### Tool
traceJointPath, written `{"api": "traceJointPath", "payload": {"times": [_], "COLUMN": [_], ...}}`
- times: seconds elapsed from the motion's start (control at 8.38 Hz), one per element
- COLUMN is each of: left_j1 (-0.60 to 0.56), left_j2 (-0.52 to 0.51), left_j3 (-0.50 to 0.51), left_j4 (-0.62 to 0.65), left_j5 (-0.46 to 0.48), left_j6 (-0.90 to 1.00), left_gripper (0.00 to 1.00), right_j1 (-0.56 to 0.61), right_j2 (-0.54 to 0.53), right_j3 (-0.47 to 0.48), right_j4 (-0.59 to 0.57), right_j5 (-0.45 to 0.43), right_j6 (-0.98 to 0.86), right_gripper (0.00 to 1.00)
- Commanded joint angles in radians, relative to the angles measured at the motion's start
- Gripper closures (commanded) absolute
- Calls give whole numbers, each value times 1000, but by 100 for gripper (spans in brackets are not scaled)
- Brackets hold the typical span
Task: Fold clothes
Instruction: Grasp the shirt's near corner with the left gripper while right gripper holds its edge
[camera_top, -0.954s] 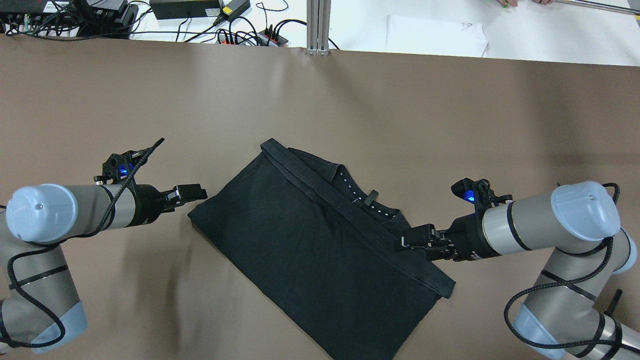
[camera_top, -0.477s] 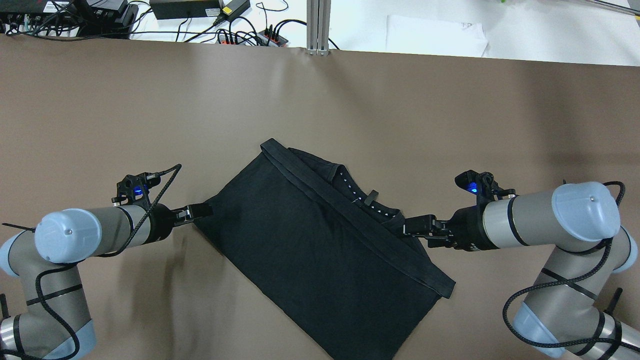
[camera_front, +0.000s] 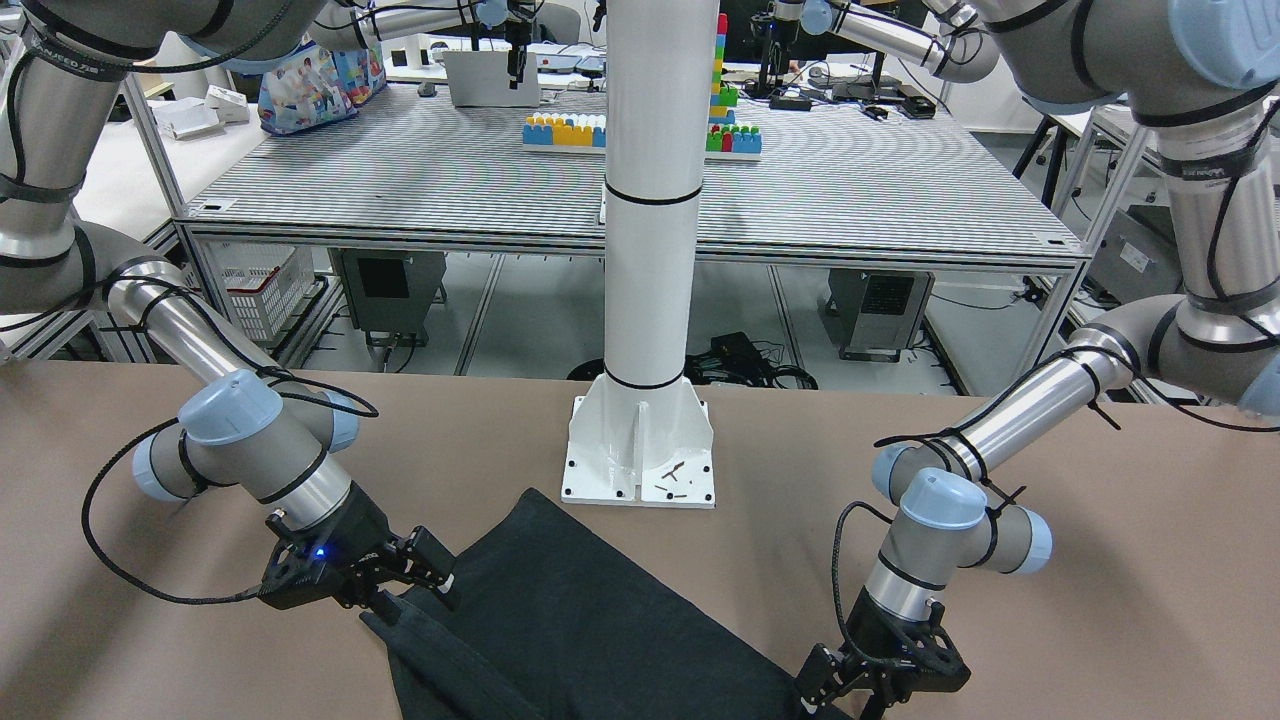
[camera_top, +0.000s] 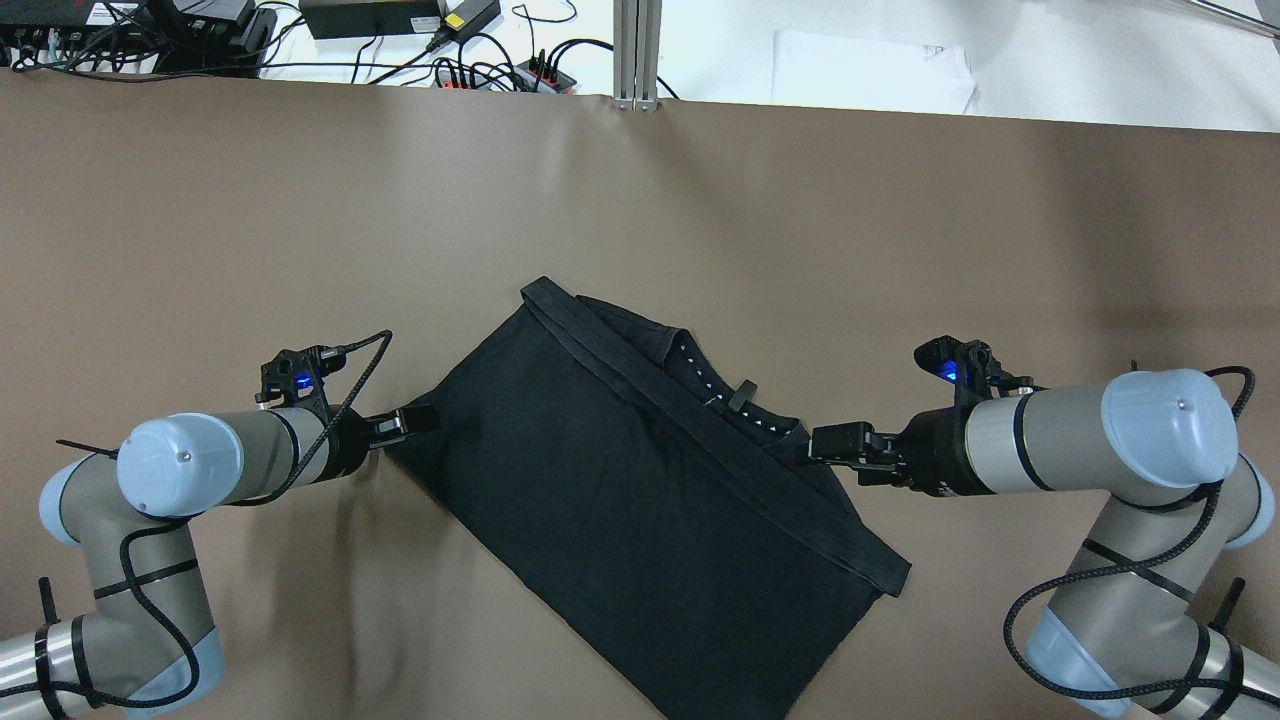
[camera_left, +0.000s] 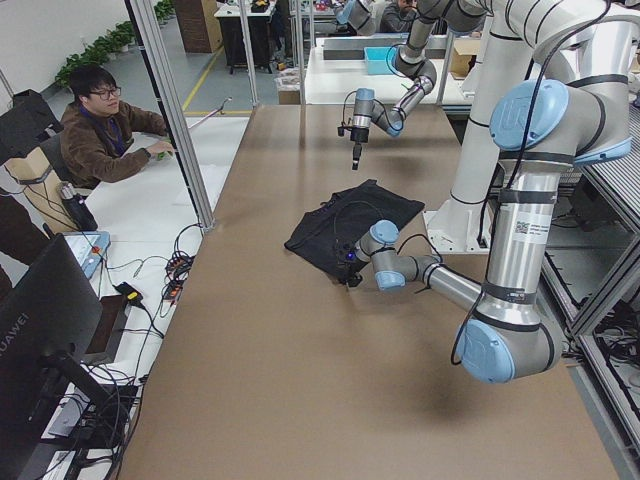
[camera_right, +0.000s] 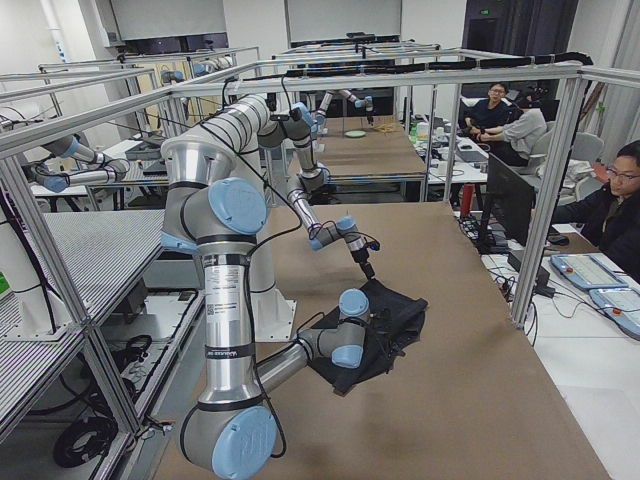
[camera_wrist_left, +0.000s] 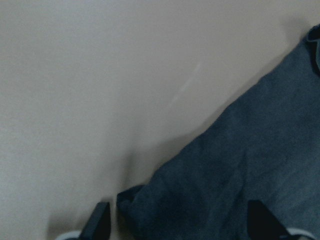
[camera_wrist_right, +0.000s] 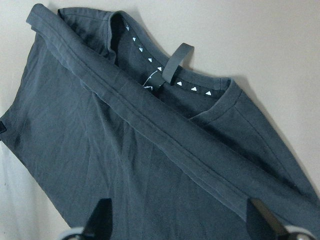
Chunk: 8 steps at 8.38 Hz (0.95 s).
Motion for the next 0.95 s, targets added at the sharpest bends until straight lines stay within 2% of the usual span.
{"api": "traceJointPath", "payload": {"times": [0.0, 0.12, 0.48, 0.83], "left_j1": [-1, -2, -2, -18], "left_j2": [-6, -1, 11, -3], "left_j3": [-7, -22, -85, -53], "left_j4": [-12, -11, 0, 3], "left_j5": [0, -1, -50, -46], "left_j6": [-13, -15, -13, 3], "left_gripper": [67, 100, 100, 100], "right_j1": [0, -2, 0, 0], "right_j2": [2, 2, -6, -15], "right_j3": [0, 0, 1, 3], "right_j4": [-1, -1, -1, 0], "right_j5": [-13, -16, -19, -19], "right_j6": [3, 5, 6, 6], "right_gripper": [6, 6, 6, 6]}}
